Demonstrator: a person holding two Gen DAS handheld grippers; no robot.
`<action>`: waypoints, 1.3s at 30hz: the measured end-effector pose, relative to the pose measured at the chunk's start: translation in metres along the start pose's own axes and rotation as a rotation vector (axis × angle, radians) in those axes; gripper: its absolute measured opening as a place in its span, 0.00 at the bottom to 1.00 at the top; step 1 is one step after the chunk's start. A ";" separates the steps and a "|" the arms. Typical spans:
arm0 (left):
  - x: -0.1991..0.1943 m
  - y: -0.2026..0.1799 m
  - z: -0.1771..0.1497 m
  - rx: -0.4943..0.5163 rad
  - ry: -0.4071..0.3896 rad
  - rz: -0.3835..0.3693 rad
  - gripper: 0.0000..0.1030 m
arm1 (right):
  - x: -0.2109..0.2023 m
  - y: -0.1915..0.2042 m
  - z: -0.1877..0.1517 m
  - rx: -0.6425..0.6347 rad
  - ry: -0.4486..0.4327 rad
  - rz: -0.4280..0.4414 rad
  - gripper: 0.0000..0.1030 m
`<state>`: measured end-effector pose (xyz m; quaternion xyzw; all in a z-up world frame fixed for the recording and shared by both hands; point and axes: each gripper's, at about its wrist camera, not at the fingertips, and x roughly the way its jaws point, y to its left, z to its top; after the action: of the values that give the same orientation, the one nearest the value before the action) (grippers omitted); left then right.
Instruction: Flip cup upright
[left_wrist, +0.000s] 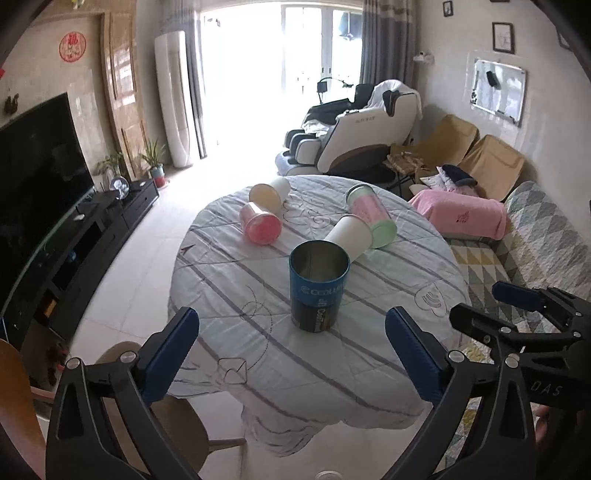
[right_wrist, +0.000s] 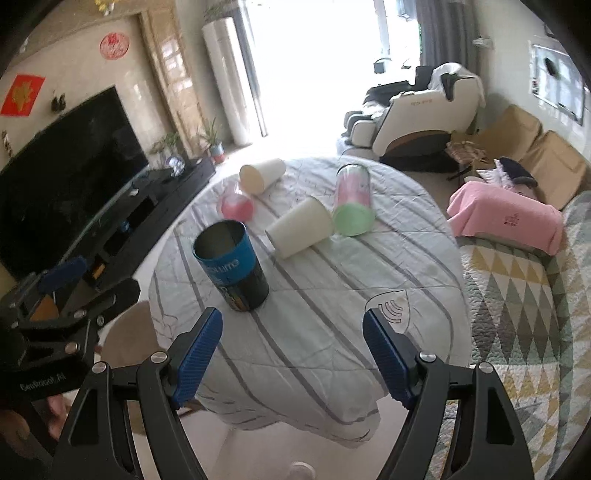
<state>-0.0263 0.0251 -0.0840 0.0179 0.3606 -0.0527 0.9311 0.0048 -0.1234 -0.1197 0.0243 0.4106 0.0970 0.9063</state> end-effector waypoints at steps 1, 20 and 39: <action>-0.006 0.002 -0.002 0.000 -0.007 0.001 1.00 | -0.007 0.003 -0.003 0.003 -0.013 -0.011 0.77; -0.082 0.019 -0.026 0.048 -0.034 0.000 1.00 | -0.088 0.046 -0.036 0.056 -0.139 -0.138 0.78; -0.097 -0.009 0.023 0.072 -0.068 0.012 1.00 | -0.115 0.034 0.002 0.058 -0.202 -0.144 0.78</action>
<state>-0.0832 0.0229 -0.0019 0.0515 0.3267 -0.0608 0.9418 -0.0729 -0.1121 -0.0291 0.0305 0.3206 0.0168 0.9466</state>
